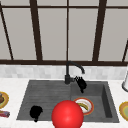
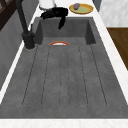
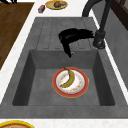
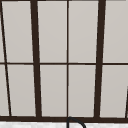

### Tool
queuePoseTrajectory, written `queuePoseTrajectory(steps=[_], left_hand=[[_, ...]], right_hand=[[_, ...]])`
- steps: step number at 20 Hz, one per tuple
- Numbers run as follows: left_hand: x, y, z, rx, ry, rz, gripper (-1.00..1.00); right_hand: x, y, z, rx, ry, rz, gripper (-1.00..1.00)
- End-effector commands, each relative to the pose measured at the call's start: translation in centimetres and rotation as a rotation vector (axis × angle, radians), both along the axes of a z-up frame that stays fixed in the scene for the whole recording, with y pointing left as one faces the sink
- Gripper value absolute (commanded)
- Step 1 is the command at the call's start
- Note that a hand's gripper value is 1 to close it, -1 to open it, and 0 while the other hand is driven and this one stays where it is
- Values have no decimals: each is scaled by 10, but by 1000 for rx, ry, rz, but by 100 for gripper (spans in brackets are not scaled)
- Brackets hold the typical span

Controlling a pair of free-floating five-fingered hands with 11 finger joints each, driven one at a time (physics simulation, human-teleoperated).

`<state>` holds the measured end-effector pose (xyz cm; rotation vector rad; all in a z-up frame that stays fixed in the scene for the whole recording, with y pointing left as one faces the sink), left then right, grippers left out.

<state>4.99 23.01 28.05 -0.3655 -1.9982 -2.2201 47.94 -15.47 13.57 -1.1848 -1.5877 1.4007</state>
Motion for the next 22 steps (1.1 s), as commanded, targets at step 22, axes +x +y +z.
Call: queuePoseTrajectory(steps=[22], left_hand=[[0, 0, 0, 0, 0, 0, 0]], right_hand=[[145, 14, 20, -6, 300, 7, -100]])
